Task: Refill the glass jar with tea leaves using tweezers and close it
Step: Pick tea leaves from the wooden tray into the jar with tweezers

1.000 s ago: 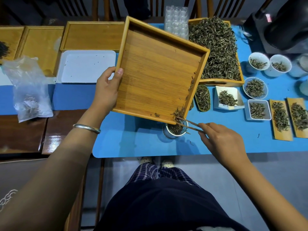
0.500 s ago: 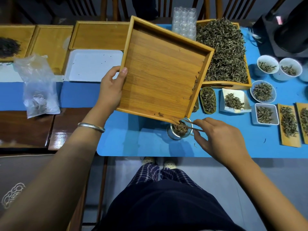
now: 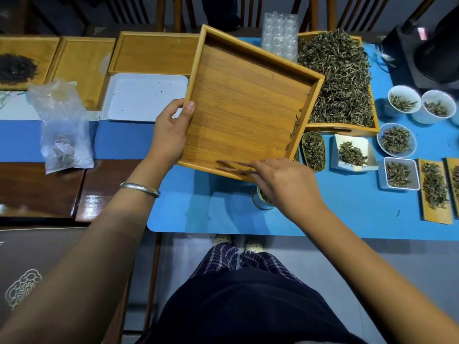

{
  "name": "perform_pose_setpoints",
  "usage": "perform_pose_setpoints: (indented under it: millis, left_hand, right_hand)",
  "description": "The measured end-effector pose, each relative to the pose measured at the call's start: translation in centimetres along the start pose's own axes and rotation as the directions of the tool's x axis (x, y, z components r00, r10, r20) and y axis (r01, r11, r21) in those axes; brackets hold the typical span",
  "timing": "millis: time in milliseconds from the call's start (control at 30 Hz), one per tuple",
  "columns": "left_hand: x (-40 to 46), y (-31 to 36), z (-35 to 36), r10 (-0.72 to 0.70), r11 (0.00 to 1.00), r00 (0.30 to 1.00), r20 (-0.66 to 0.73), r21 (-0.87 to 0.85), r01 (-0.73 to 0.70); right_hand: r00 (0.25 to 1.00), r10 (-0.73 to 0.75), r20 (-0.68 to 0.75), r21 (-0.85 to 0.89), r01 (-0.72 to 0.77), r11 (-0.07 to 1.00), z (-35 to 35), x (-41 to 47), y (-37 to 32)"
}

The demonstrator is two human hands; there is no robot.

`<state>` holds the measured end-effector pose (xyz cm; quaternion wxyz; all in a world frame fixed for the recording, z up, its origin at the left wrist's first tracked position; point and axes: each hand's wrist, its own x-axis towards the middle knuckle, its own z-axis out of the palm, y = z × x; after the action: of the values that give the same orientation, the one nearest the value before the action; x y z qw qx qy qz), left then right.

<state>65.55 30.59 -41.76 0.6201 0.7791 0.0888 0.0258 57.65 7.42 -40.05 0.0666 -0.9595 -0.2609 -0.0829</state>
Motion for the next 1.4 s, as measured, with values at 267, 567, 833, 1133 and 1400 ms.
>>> perform_pose_setpoints:
  millis: [267, 567, 833, 1133, 1400]
  left_hand:
    - [0.2, 0.1, 0.1, -0.011, 1.0, 1.0, -0.005, 0.003, 0.011]
    - [-0.1, 0.8, 0.2, -0.018, 1.0, 1.0, 0.004, 0.004, 0.018]
    - [-0.4, 0.8, 0.2, -0.017, 1.0, 1.0, 0.002, -0.003, 0.017]
    - [-0.6, 0.3, 0.0, -0.024, 1.0, 0.999, -0.023, -0.011, 0.024]
    - [-0.6, 0.4, 0.2, -0.021, 1.0, 1.0, -0.017, -0.001, 0.021]
  right_hand:
    - [0.997, 0.067, 0.023, 0.009, -0.067, 0.998, 0.7, -3.7, 2.5]
    - [0.993, 0.118, 0.004, -0.06, -0.117, 0.991, 0.9, -7.0, 5.2]
    - [0.99, 0.127, 0.061, -0.132, -0.119, 0.984, 0.2, -8.6, 5.8]
    - [0.819, 0.573, 0.018, 0.279, -0.554, 0.784, -1.6, -6.3, 4.2]
    - [0.714, 0.696, -0.079, 0.332, -0.639, 0.694, -1.5, 3.9, 4.2]
